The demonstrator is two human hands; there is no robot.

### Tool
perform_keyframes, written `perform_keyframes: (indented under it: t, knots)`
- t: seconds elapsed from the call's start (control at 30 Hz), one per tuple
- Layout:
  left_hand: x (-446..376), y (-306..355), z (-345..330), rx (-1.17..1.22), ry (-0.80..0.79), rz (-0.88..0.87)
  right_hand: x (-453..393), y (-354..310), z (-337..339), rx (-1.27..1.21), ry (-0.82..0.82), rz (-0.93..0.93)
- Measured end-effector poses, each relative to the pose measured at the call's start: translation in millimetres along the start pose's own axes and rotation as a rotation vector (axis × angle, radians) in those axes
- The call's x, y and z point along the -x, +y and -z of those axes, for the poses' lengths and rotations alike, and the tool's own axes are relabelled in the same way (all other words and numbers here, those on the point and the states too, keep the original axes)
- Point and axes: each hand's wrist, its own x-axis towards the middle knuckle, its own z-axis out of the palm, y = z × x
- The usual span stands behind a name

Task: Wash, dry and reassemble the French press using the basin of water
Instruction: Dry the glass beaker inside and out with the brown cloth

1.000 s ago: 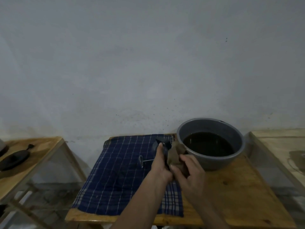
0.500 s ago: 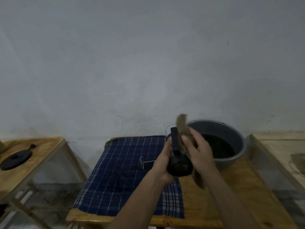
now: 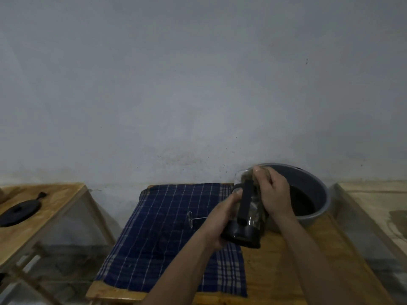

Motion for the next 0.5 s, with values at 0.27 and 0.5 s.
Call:
perform_keyframes:
  t: [0.27, 0.5]
  knots:
    - [-5.9, 34.6, -1.6, -0.208, -0.107, -0.062, -24.9, -18.8, 7.1, 0.269, 0.055, -0.003]
    - [-14.9, 30.6, 5.2, 0.231, -0.029, -0.112, -12.5, -36.0, -2.8, -0.086, 0.093, -0.103]
